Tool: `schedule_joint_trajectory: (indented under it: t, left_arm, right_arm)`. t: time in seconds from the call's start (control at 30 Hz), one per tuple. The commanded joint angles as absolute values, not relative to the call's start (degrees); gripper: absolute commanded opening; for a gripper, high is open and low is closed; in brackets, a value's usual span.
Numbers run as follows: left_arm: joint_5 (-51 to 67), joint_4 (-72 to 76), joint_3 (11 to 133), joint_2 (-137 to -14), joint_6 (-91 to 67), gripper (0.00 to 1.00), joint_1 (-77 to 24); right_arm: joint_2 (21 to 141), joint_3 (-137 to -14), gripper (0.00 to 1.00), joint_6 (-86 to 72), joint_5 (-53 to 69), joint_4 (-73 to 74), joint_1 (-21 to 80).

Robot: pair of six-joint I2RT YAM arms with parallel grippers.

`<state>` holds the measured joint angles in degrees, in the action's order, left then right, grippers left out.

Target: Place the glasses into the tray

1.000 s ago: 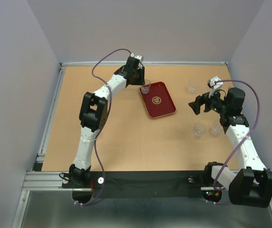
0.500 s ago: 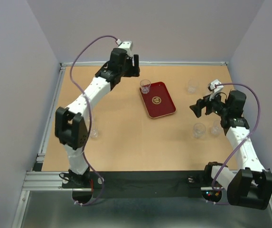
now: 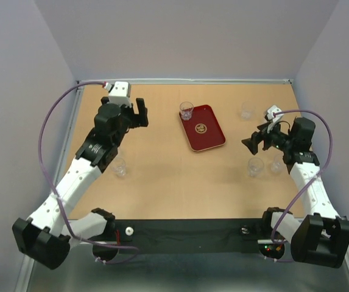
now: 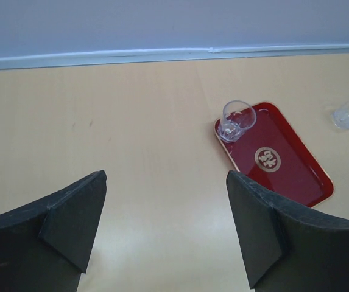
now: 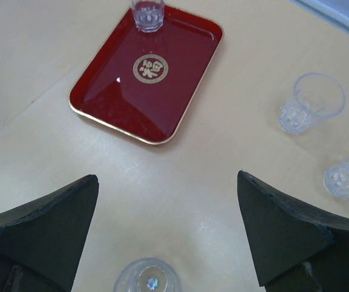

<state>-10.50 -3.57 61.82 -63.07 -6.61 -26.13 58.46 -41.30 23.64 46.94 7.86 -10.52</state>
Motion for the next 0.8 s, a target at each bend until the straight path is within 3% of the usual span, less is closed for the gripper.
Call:
schedule_joint_trajectory:
  t: [0.0,0.33,0.77]
  left_arm:
    - [-14.1,-0.4,54.3,-54.6,-2.2,0.92,-26.0]
    - [-17.8,3.6,40.2,-38.3,-1.5,0.95,-26.0]
    - [-16.6,4.0,38.8,-35.5,-2.0,0.96,-26.0]
  right_arm:
    - [59.4,-42.2,1.0,27.2,49.2,11.0,-11.0]
    - [64.6,-52.7,1.0,36.5,44.7,28.9,-11.0]
    - [71.2,-61.0,1.0,41.0,40.1,41.8,-10.9]
